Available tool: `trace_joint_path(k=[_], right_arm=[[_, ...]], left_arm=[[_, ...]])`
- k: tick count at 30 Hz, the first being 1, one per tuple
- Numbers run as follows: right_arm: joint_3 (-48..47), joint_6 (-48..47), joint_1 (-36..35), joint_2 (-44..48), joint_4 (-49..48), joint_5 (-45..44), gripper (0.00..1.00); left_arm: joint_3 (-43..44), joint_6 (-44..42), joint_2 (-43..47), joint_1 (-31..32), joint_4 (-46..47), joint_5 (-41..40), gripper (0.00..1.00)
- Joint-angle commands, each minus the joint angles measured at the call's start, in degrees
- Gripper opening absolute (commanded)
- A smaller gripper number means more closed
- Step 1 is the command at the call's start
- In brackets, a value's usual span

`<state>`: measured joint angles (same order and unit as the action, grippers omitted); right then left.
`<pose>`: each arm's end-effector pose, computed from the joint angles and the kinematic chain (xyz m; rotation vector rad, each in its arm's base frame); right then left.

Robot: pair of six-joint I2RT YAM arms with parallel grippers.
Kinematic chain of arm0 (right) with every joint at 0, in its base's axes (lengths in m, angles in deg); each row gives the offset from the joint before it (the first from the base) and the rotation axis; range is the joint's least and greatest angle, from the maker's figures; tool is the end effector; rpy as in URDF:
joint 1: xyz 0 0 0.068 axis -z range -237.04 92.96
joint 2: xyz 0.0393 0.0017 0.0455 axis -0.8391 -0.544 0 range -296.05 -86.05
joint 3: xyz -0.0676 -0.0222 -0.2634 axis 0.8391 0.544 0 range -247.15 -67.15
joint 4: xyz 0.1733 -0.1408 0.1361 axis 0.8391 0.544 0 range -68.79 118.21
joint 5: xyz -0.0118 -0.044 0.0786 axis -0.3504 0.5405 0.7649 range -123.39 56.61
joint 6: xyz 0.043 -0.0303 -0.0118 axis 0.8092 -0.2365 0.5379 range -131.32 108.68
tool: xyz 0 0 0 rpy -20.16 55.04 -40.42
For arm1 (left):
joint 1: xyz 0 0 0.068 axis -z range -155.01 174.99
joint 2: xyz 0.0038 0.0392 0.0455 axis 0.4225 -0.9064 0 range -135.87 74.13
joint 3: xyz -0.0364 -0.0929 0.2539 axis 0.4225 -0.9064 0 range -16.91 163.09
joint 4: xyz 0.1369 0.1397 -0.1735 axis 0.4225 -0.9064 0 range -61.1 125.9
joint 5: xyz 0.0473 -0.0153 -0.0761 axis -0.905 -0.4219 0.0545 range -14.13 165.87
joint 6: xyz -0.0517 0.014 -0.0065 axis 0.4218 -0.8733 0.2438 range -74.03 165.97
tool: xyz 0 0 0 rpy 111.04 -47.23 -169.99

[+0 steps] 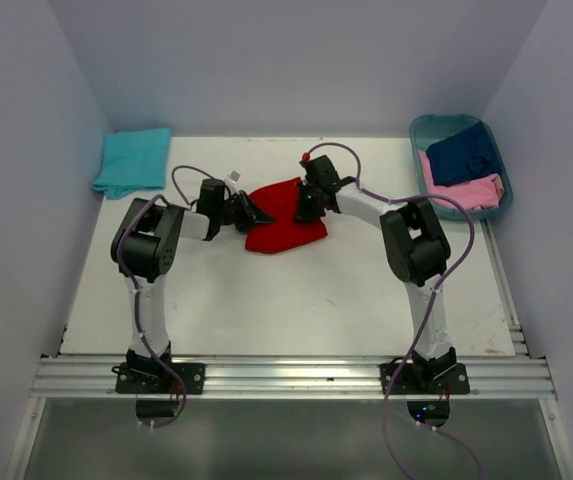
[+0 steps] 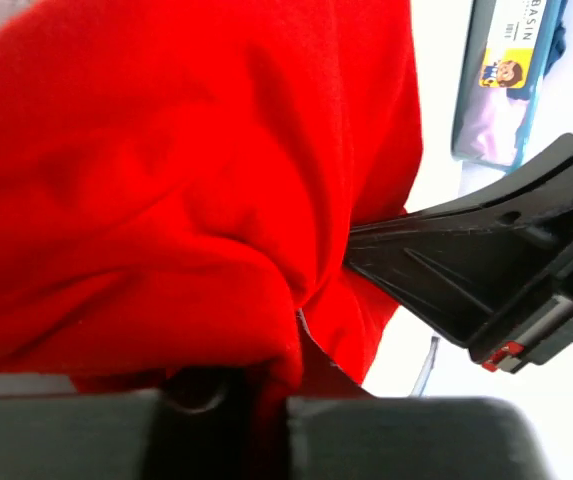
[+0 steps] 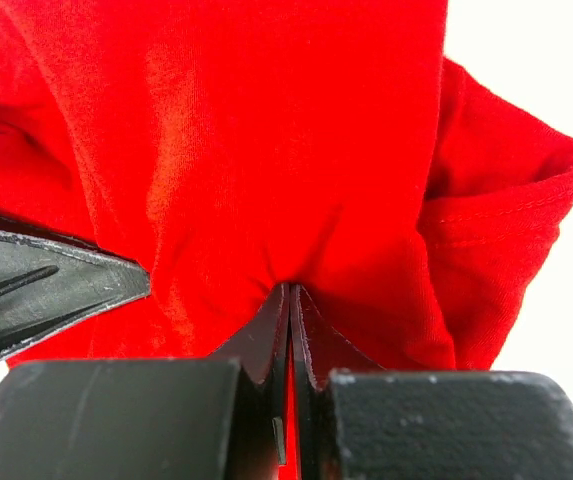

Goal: Fold and stack the t-shirts
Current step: Put the neatly folded tshirt into the corner of the board with the left arm

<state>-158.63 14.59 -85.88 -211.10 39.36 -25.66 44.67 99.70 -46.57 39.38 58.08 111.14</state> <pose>0.4151 0.2341 0.1584 -0.1249 2.5492 0.5602 0.3962 -0.1229 0.0991 -0.4459 2.3707 -1.2935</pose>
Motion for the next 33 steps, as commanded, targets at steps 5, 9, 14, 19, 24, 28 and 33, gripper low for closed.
trace_joint_path(k=[5,9,14,19,24,28,33], right_arm=[[3.94,-2.18,0.01,4.01,-0.56,2.72,0.0],[8.33,-2.8,0.01,12.45,-4.52,4.93,0.11],[12.2,-3.06,0.1,24.14,-2.51,3.09,0.76],[18.26,-3.23,0.01,35.65,-0.23,2.03,0.78],[23.61,-3.5,0.1,42.69,3.11,1.33,0.78],[27.31,-3.5,0.1,48.05,5.22,0.62,0.78],[31.71,-2.36,0.01,51.13,7.59,0.98,0.78]], left_arm=[[-2.95,0.93,0.11,0.55,5.14,1.21,0.0],[-7.34,0.06,11.26,-0.68,6.66,-0.98,0.0],[-7.97,-1.7,24.26,-5.16,3.06,-4.5,0.0],[-2.18,-4.6,26.67,-13.76,-2.22,-5.48,0.0],[4.68,-0.92,22.27,-27.01,-0.11,-2.22,0.0],[11.0,5.13,17.45,-34.68,5.49,-0.55,0.0],[16.1,13.22,10.42,-39.7,16.48,-2.04,0.0]])
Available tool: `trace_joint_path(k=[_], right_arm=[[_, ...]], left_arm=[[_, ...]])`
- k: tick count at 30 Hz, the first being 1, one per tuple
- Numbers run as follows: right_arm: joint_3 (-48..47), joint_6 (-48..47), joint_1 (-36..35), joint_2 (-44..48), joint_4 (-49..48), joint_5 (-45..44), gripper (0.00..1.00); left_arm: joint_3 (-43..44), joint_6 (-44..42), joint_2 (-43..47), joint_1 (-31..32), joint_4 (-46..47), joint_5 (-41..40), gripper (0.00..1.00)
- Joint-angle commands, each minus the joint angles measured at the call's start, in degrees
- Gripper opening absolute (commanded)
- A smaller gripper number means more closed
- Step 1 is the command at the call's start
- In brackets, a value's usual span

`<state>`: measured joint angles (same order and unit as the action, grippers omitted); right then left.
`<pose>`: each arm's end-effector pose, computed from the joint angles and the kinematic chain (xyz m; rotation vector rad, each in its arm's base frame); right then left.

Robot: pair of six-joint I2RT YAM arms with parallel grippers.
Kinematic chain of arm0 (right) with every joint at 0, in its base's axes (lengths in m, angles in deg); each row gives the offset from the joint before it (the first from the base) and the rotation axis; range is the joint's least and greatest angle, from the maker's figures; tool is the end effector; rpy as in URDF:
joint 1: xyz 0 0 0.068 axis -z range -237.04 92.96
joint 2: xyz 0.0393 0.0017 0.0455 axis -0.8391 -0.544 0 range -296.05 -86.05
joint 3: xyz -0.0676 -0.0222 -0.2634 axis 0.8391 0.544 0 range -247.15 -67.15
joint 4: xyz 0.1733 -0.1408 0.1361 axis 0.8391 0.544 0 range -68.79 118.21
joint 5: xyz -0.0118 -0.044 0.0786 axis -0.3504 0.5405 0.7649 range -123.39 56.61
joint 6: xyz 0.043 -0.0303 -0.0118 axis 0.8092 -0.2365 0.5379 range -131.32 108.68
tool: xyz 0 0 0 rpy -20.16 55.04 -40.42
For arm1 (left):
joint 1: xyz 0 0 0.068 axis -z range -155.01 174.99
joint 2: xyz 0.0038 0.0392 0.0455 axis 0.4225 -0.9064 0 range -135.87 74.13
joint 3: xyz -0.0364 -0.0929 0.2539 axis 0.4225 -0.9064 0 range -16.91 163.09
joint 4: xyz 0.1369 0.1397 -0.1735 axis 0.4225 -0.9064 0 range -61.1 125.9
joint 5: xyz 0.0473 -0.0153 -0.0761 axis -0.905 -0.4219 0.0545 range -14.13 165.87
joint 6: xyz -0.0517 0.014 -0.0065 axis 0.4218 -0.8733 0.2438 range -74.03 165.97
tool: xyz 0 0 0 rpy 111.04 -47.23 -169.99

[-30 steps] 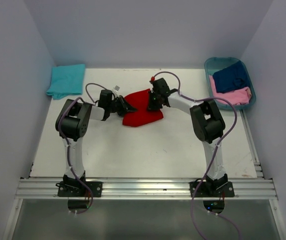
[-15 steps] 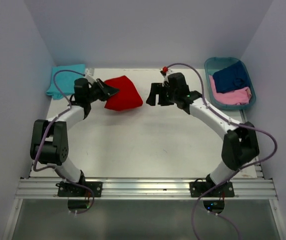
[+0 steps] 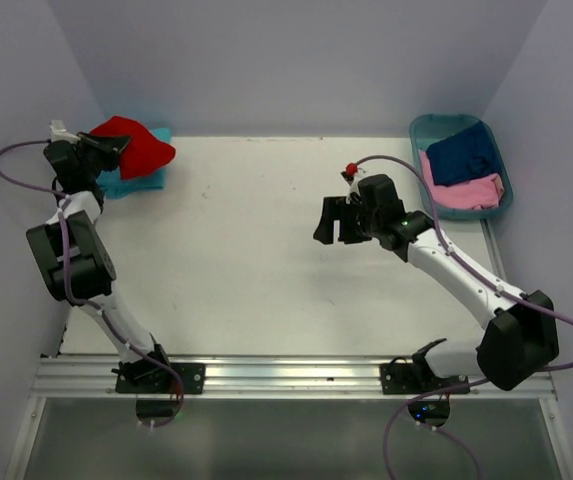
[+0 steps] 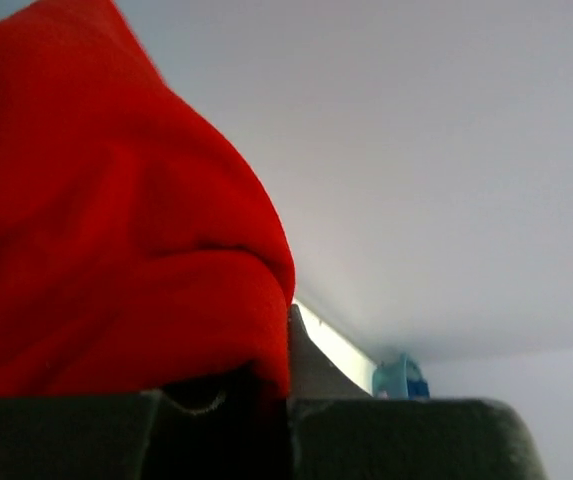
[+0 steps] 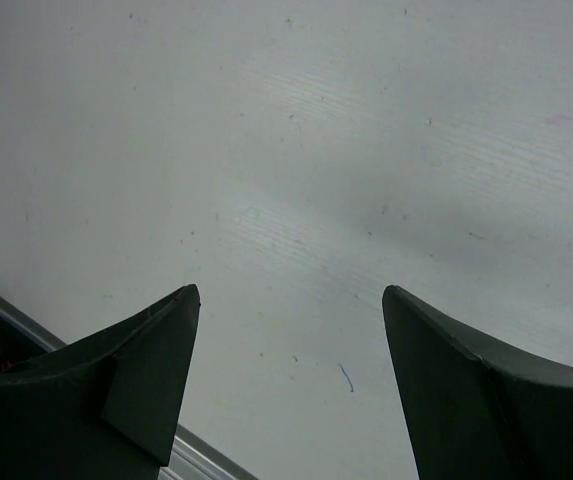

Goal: Fold and stack the t-shirts
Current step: Put the neatly folded tshirt into the corner of the board with the left arm

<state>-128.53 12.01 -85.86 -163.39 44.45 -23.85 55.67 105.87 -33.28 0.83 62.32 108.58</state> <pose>0.2588 0.1492 0.2924 -0.2038 2.3237 0.6611 0.4067 0.1614 0.2595 -0.8344 1.5813 -0.9431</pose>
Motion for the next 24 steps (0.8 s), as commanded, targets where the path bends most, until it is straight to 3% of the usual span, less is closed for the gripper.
trace_joint_path(k=[1,5,8,12,14,19,24], right_arm=[[2.23,0.48,-0.01,3.86,3.12,-0.93,0.78],[4.52,1.45,-0.1,7.02,4.09,-2.07,0.78],[5.66,1.89,-0.18,8.52,5.05,-2.6,0.78],[6.28,1.89,-0.1,8.79,6.11,-3.04,0.78],[6.1,2.15,-0.1,8.7,6.46,-2.25,0.78],[5.66,2.42,-0.27,9.05,7.25,-1.01,0.77],[5.57,1.98,-0.27,9.23,8.22,-1.19,0.77]], left_arm=[[8.08,8.64,-6.45,-1.24,15.04,0.95,0.0],[11.7,20.93,-13.94,-1.06,26.39,-0.18,0.0],[14.34,18.43,-16.07,-0.01,26.59,-4.83,0.0],[14.88,15.26,-16.25,2.53,27.72,-16.84,0.0],[17.5,11.84,-16.86,3.68,24.31,-21.26,0.0],[16.9,18.23,-21.86,6.14,31.41,-35.23,0.0],[13.12,16.3,-22.31,9.22,28.26,-45.17,0.0]])
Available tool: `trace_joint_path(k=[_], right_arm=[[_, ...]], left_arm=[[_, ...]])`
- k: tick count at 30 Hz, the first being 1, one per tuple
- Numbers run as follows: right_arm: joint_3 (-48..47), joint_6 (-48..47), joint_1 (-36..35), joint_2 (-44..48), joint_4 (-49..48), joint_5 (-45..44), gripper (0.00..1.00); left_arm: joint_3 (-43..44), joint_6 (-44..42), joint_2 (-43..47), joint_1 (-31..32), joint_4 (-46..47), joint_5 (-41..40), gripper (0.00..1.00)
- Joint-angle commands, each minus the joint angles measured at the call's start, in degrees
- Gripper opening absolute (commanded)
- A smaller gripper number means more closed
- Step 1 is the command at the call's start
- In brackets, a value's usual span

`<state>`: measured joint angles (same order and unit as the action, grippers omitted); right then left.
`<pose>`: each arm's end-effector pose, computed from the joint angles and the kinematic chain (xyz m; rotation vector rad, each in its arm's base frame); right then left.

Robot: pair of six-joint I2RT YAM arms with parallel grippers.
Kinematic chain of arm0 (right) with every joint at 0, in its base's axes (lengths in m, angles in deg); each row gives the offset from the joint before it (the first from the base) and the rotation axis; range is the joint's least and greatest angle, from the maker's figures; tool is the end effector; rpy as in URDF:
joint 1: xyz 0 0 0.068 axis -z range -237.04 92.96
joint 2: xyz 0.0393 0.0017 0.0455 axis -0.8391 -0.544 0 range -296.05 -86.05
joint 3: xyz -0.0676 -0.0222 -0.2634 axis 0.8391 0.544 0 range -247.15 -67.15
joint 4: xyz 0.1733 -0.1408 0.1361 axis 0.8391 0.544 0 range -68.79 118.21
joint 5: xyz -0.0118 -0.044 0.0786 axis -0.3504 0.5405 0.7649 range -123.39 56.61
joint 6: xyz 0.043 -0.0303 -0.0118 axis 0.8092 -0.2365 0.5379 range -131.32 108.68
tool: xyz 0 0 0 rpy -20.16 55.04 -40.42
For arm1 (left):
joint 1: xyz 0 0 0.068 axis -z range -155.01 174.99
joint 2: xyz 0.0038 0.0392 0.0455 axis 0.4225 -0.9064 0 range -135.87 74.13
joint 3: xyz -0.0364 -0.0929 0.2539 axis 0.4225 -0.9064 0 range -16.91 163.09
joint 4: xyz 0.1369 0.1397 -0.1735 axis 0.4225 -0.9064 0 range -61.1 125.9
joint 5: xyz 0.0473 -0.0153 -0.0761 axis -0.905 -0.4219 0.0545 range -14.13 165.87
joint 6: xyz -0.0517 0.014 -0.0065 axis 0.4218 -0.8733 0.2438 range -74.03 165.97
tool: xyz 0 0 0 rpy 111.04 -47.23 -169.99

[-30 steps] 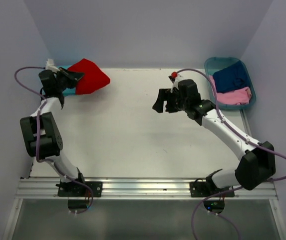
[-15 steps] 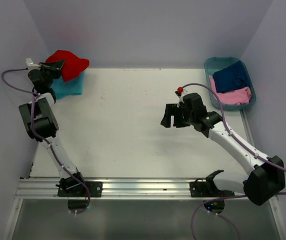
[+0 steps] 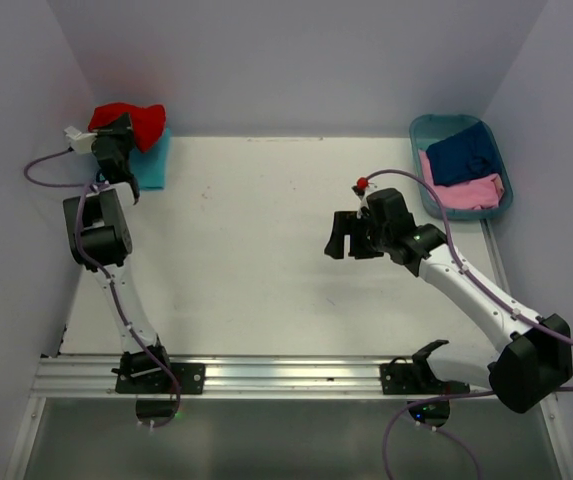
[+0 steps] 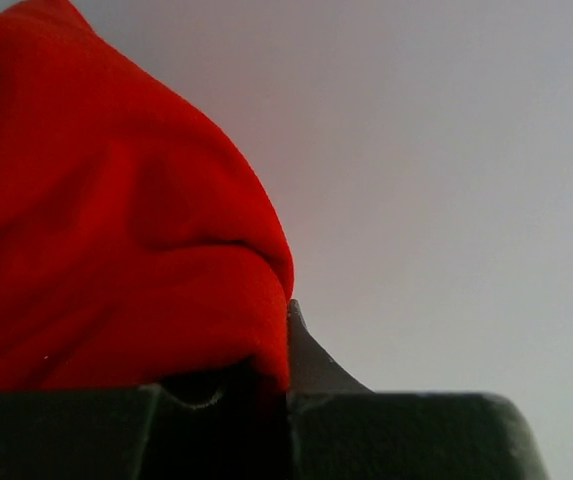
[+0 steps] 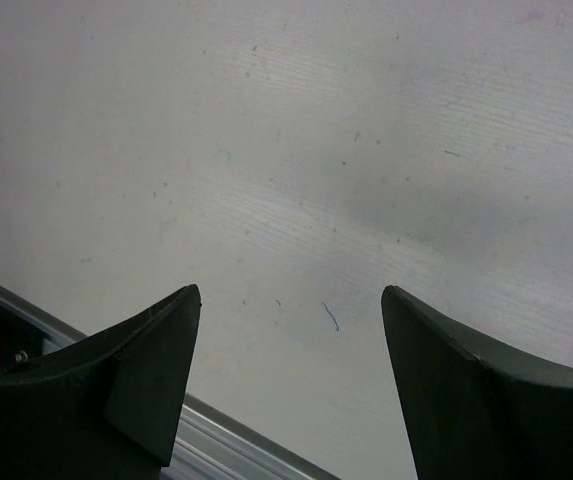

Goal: Fold and stack the t-shirts
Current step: Put the neatly folded tshirt into the corner of the board with the left arm

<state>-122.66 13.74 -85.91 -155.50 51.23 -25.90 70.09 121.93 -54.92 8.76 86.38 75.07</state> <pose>0.2238 0.1288 0.2840 -0.1472 2.4097 0.6057 0.4961 0.1449 0.2150 -1.0738 1.0169 -0.8445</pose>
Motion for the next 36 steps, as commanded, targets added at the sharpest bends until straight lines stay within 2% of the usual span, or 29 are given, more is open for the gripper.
trace_joint_path(k=[1,7,15,22,27,29,36], right_arm=[[-0.39,0.25,-0.14,1.34,2.05,0.95,0.77],[-0.39,0.17,-0.23,2.39,3.29,1.57,0.76],[0.84,0.69,-0.32,1.86,2.5,1.57,0.76],[1.1,0.87,-0.23,0.81,1.8,2.18,0.75],[1.27,0.78,-0.32,0.28,1.71,2.18,0.74],[1.54,0.96,-0.32,0.11,1.45,2.62,0.74],[0.76,0.52,-0.4,-1.12,1.71,2.36,0.74]], left_arm=[[-1.48,0.15,-1.8,1.55,2.88,-12.03,0.0],[-4.2,1.47,-7.34,1.73,0.32,-13.09,0.0],[-5.79,1.12,-9.37,1.64,-0.55,-11.77,0.0],[3.41,-1.52,-6.83,0.67,-1.09,-11.86,0.0],[8.88,-6.61,-6.56,-0.03,-0.91,-12.12,0.0],[8.28,-7.15,-8.05,-0.29,-1.96,-11.51,0.0],[-4.98,-6.62,-10.08,-0.73,0.95,-10.28,0.0]])
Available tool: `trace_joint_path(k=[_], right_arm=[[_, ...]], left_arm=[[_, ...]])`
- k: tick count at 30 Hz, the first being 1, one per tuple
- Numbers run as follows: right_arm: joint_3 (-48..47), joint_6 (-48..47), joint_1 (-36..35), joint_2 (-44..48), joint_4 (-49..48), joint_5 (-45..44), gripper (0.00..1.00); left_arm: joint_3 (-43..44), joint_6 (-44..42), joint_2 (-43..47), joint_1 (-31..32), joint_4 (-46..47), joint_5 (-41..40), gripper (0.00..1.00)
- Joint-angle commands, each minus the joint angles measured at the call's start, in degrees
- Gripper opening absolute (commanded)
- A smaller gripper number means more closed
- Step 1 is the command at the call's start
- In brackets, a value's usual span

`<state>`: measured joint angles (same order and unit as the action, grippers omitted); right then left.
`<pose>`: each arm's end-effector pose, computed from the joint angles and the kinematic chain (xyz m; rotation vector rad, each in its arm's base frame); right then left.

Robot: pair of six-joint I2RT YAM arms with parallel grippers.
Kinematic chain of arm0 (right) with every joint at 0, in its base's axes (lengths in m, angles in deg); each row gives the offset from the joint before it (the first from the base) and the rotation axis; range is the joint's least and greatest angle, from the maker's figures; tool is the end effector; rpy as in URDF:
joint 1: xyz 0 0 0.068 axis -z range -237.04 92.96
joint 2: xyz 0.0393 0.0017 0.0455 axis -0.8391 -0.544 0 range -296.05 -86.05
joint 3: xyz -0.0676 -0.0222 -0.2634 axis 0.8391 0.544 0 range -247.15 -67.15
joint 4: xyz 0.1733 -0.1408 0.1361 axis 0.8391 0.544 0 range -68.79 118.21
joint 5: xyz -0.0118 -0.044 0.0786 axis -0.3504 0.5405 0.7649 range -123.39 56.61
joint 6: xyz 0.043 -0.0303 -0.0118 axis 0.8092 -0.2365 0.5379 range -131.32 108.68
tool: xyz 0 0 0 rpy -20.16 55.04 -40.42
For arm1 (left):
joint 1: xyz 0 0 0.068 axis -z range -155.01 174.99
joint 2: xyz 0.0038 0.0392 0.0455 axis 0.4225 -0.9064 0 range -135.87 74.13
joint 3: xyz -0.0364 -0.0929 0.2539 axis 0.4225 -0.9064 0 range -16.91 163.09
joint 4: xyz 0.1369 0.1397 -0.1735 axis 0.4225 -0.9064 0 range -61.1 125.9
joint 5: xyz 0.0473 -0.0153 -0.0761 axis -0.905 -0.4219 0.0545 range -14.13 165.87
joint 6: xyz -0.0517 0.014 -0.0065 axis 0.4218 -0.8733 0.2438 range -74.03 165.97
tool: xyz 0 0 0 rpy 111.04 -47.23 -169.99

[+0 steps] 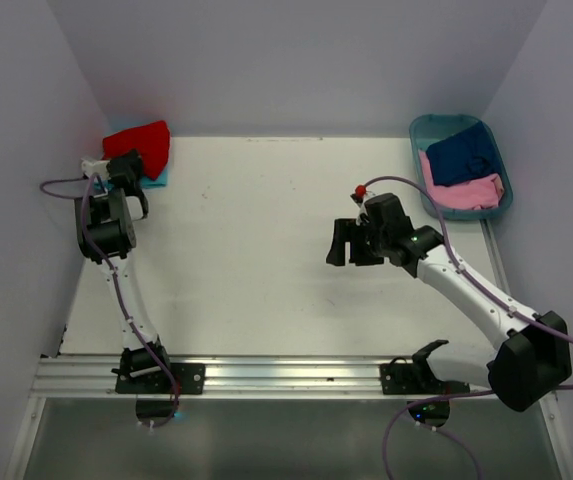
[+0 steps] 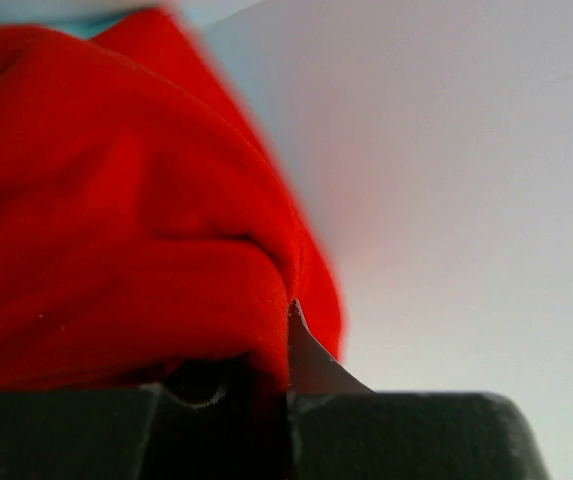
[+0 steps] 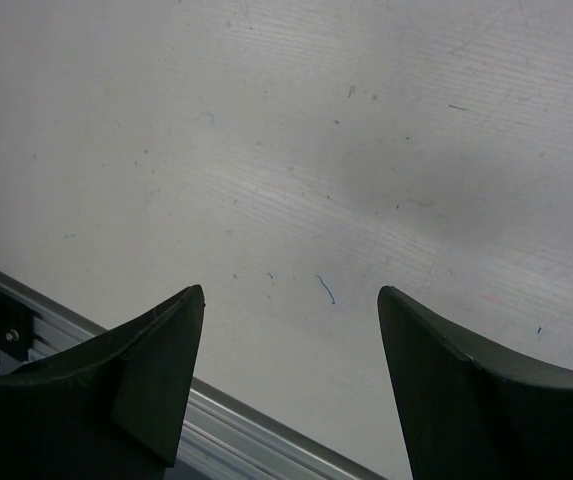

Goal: Fold and stack the t-shirts
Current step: Put the neatly folded tshirt into the corner of the board with the left arm

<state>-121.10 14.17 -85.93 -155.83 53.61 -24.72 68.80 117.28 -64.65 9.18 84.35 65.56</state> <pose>0.2193 0.1272 0.2706 -0.1459 2.4898 0.6027 0.5009 0.1485 0.1189 -1.2573 1.1195 -0.5866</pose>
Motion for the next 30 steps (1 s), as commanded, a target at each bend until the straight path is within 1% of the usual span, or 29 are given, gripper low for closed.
trace_joint_path(k=[1,5,9,10,11,12,13,14,19,21,22,24,25,26,27,28,29,30], right_arm=[[-0.98,0.08,-0.3,-1.49,-0.76,1.53,0.74],[-1.24,0.17,-0.47,-2.55,-1.64,2.14,0.74],[-0.72,0.08,-0.65,-2.82,-2.6,1.97,0.74],[-0.45,0.25,-0.65,-2.56,-2.96,2.14,0.74],[0.16,0.34,-0.73,-2.56,-3.13,2.14,0.75],[0.34,0.34,-0.65,-2.29,-3.66,2.23,0.75],[0.6,0.26,-0.73,-2.21,-3.84,2.32,0.75],[0.6,0.17,-0.82,-2.2,-4.01,2.41,0.76],[1.92,-0.53,-0.82,-0.98,-4.98,2.41,0.77],[2.36,-0.62,-0.82,-0.45,-5.51,2.41,0.77],[2.88,-0.54,-0.82,-0.27,-5.94,2.58,0.77],[3.33,-0.36,-0.74,-0.1,-6.65,2.76,0.77],[3.59,-0.01,-0.74,-0.09,-7.09,3.02,0.77],[3.59,-0.01,-0.74,-0.09,-7.44,3.11,0.77],[3.59,0.17,-0.74,-0.09,-7.7,3.02,0.78],[3.42,0.43,-0.82,0.17,-7.79,2.76,0.78],[3.33,0.43,-0.82,0.43,-7.97,2.5,0.78],[3.15,0.43,-0.74,1.3,-7.97,1.97,0.8]], left_arm=[[-4.23,-2.22,-0.44,-1.15,2.36,-0.59,0.0],[-5.55,-1.0,0.0,-1.33,-0.37,0.63,0.0],[-5.38,1.64,2.45,-1.94,-5.46,3.18,0.0],[-5.55,2.08,3.16,-2.2,-6.42,3.45,0.04],[-5.38,2.78,4.04,-2.29,-10.78,3.45,0.19],[-5.29,2.87,5.87,-2.29,-13.09,3.1,0.57],[-5.47,2.78,7.02,-2.38,-14.77,1.97,0.82],[-6.95,2.96,9.47,-2.29,-15.91,1.35,1.0],[-10.74,1.64,18.09,-2.12,-17.94,-0.94,1.0],[-10.66,1.2,23.01,-2.03,-23.37,-0.86,1.0],[-10.39,0.77,26.6,-2.03,-28.01,0.54,1.0],[-11.18,-0.8,30.57,-1.85,-30.33,2.04,1.0],[-12.49,-1.25,32.59,-1.59,-33.21,3.96,1.0],[-13.98,-1.0,37.22,-1.41,-33.59,5.11,1.0],[-15.99,-1.08,39.79,-1.24,-32.55,6.6,1.0],[-18.54,-1.0,42.6,-1.24,-30.62,10.01,1.0],[-24.57,-0.3,48.2,-1.24,-24.69,13.52,1.0],[-28.02,-0.12,50.86,-1.24,-18.8,16.78,1.0]])
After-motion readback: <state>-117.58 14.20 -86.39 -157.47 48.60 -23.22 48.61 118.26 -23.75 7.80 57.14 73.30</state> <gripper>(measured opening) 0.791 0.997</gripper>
